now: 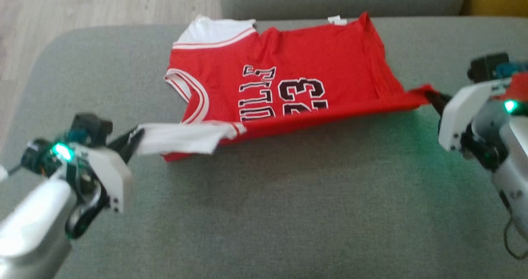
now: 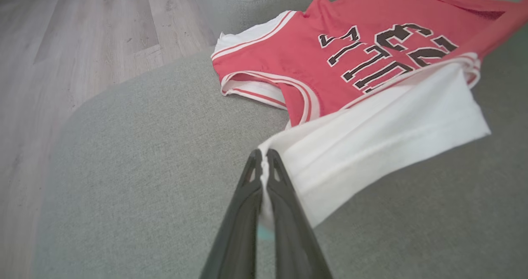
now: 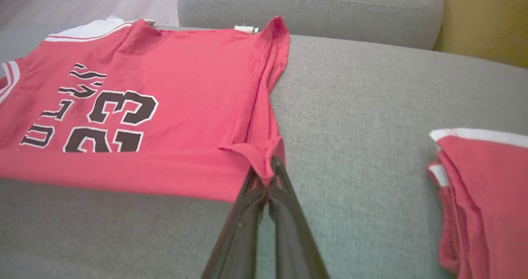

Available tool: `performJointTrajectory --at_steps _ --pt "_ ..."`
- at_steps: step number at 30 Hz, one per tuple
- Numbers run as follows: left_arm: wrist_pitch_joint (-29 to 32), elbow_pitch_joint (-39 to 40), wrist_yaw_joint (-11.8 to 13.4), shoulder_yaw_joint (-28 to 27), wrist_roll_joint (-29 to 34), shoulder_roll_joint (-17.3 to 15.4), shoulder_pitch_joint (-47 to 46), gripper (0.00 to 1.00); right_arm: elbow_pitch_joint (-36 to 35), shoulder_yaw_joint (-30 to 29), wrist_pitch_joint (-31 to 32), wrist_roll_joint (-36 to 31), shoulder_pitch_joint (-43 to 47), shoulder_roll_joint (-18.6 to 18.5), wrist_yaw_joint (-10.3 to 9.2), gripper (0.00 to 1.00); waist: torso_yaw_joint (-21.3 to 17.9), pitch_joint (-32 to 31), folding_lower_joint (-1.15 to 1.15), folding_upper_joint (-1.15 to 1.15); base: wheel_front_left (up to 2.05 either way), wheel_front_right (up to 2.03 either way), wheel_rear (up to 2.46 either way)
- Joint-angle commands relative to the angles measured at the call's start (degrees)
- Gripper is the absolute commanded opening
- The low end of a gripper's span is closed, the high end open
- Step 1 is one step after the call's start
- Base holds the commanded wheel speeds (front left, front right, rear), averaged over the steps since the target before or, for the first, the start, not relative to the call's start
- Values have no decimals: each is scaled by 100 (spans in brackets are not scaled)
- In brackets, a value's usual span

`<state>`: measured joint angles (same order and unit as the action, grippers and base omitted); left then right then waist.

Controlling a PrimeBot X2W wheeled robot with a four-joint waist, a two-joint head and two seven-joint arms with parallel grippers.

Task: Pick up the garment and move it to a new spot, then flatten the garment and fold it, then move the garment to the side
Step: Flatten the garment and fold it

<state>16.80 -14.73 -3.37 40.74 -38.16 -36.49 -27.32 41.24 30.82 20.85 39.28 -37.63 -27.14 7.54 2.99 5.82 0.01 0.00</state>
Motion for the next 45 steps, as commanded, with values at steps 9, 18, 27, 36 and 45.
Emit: performJointTrajectory --at_steps 9,18,27,36,45 --pt "296 -1157 -311 71 271 159 -1565 0 549 -45 75 -667 -962 391 -5 0 -48 594 -1 0 0 0 0" --pt "109 -2095 -391 417 421 538 -2332 0 1074 23 -124 -941 -1447 688 -5 0 -45 971 -1 0 0 0 0" --pt "-963 -2933 -42 212 544 982 -2966 100 1683 -357 -1060 -1213 -1892 912 -5 100 -2 1148 -1 0 0 0 0" --pt "-2958 -3050 616 -538 247 1457 -2937 100 1788 -1204 -3311 -1338 -1927 1344 -5 100 79 720 -1 0 0 0 0" --pt "-3177 -1683 1192 -1178 527 1662 -1481 100 136 -2673 -3582 -2135 -564 1943 -5 100 68 174 -1 0 0 0 0"
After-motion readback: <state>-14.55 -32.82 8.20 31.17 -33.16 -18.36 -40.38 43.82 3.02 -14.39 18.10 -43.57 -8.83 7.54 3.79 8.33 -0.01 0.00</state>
